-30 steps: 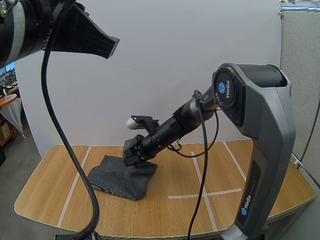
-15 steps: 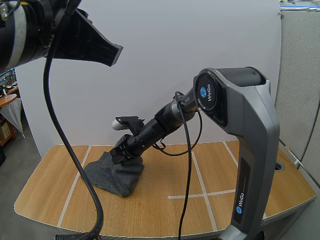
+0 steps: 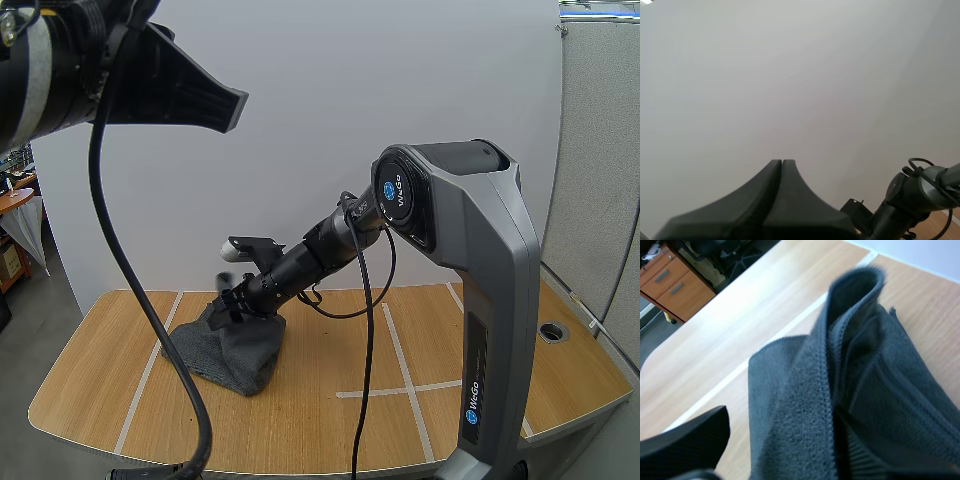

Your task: Fold the towel

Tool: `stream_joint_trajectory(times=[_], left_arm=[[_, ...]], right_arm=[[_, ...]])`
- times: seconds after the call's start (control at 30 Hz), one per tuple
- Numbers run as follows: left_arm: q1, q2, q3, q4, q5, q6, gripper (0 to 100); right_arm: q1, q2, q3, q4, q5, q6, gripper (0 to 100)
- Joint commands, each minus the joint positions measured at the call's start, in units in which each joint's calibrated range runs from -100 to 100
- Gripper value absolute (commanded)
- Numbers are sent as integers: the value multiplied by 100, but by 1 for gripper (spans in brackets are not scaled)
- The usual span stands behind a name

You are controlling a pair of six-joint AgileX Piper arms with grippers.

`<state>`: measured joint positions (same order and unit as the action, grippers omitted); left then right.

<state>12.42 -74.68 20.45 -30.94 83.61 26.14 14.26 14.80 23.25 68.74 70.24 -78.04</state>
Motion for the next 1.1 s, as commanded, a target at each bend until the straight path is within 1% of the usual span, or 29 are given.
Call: stream_joint_trajectory(times=[0.0, 0.13, 0.2, 0.3, 0.4, 0.47, 0.53, 0.67, 0.7, 0.73, 0.8, 0.83, 0.9, 0.93, 1.07], left_arm=[[5, -21, -21, -2, 382, -105, 0], [5, -21, -21, 34, 380, -105, 0], [5, -21, -21, 62, 380, -105, 0], [5, -21, -21, 155, 380, -105, 0], [5, -21, -21, 168, 345, -105, 0], [5, -21, -21, 168, 286, -105, 0], [5, -21, -21, 157, 232, -105, 0], [5, -21, -21, 118, 108, -105, 0], [5, -21, -21, 118, 108, -105, 0], [5, -21, -21, 118, 108, -105, 0], [5, -21, -21, 118, 108, -105, 0], [5, -21, -21, 118, 108, -105, 0], [5, -21, -21, 118, 108, -105, 0], [5, -21, -21, 118, 108, -105, 0], [5, -21, -21, 118, 108, -105, 0]], right_arm=[[8, -27, -554, 79, 811, 171, 100], [-21, -65, -979, -351, 1127, 612, 100], [-85, -138, -1024, -432, 1127, 649, 100], [-293, -338, -1024, -553, 1127, 617, 100], [-561, -445, -1024, -740, 1485, 617, 100], [-774, -460, -1024, -777, 1910, 617, 100], [-949, -460, -1024, -646, 2285, 617, 100], [-981, -460, -1024, -561, 2848, 561, 100], [-981, -460, -1024, -602, 2846, 537, 96], [-989, -460, -1024, -761, 2807, 537, 87], [-1029, -460, -1024, -1127, 2760, 537, 67], [-1064, -460, -995, -1375, 2760, 537, 52], [-1130, -460, -819, -1550, 2778, 537, 16], [-1163, -460, -722, -1577, 2778, 537, 1], [-1348, -460, -296, -1666, 2738, 354, 0]])
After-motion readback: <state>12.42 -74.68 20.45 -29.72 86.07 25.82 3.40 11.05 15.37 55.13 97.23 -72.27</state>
